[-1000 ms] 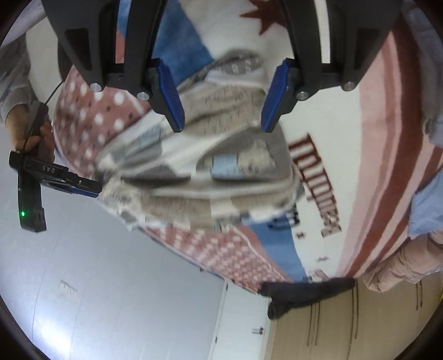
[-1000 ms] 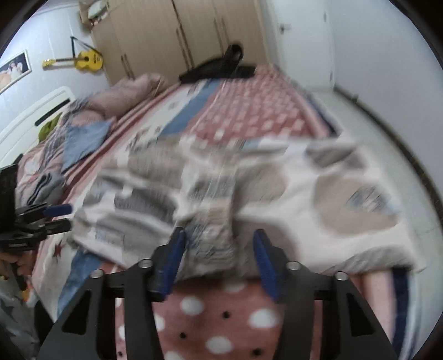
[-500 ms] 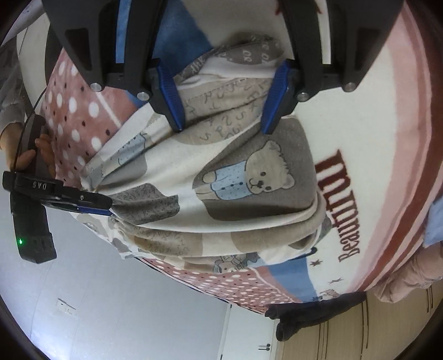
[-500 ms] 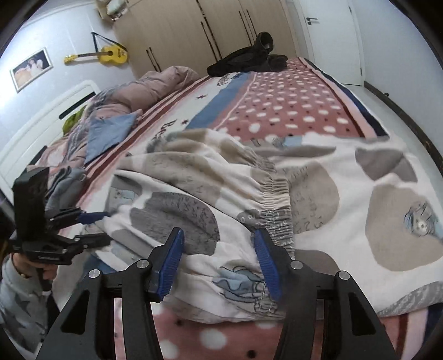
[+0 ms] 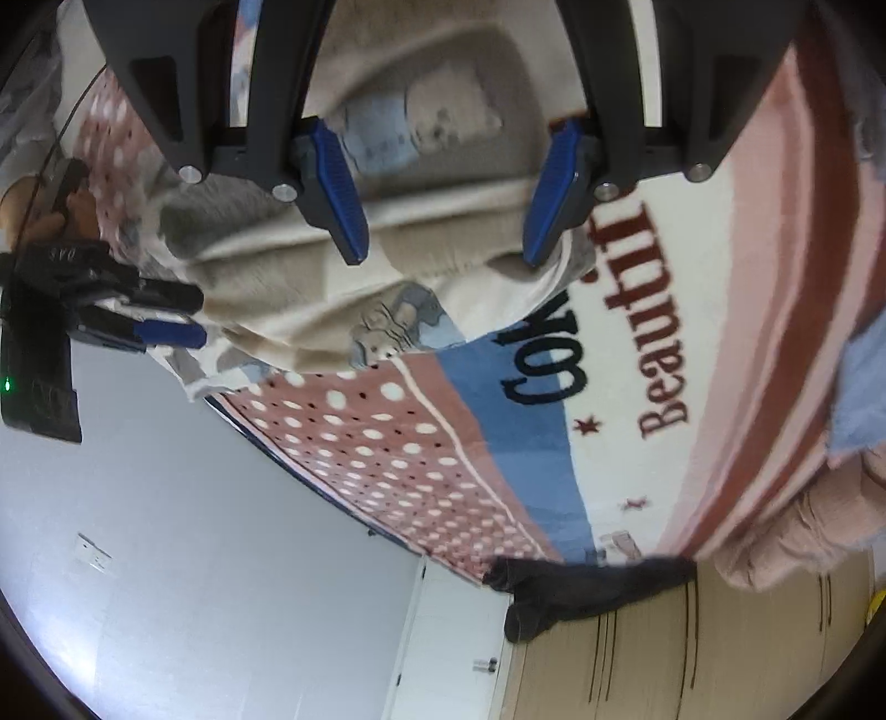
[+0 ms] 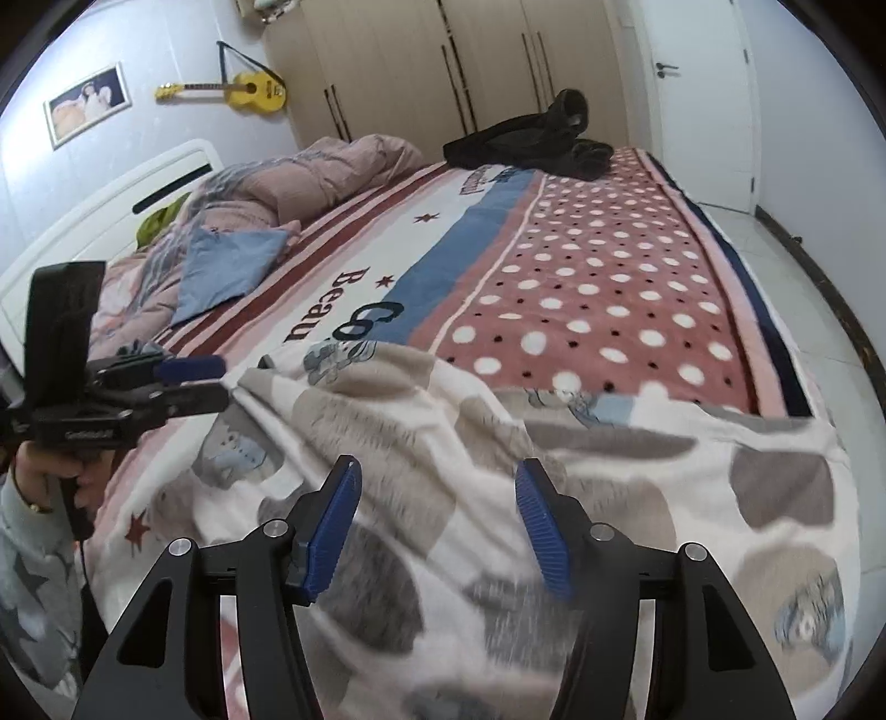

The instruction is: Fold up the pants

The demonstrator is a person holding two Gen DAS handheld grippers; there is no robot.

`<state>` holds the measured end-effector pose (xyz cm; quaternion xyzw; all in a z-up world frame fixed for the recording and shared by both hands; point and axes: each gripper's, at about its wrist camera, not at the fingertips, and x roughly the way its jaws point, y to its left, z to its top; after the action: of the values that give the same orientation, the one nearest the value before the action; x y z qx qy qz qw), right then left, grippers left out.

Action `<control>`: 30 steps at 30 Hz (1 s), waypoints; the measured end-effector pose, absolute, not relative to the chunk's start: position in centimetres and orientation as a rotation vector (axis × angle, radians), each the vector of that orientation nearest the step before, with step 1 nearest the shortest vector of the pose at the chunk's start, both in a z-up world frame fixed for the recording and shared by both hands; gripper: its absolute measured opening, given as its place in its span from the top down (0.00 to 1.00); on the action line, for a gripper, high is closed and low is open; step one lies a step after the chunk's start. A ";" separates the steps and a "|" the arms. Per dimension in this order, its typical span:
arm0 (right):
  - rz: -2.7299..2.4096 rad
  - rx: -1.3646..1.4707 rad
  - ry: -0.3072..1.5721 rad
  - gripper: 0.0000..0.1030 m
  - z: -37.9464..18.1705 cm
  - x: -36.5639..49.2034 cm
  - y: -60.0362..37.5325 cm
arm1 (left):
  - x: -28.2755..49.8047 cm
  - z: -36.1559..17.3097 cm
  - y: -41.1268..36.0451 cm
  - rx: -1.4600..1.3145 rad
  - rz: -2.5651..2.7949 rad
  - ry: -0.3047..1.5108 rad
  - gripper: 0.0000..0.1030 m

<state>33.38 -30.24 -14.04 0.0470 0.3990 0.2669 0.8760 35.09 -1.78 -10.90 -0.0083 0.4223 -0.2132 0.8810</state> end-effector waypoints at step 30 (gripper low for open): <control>0.623 -0.028 0.822 0.42 -15.3 26.3 -27.6 | 26.4 -14.6 -0.5 0.044 -0.478 0.978 0.44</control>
<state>26.26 -27.64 -15.28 -0.0134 0.3932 0.2977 0.8698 26.39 -0.49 -14.57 0.0211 0.4650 -0.2273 0.8554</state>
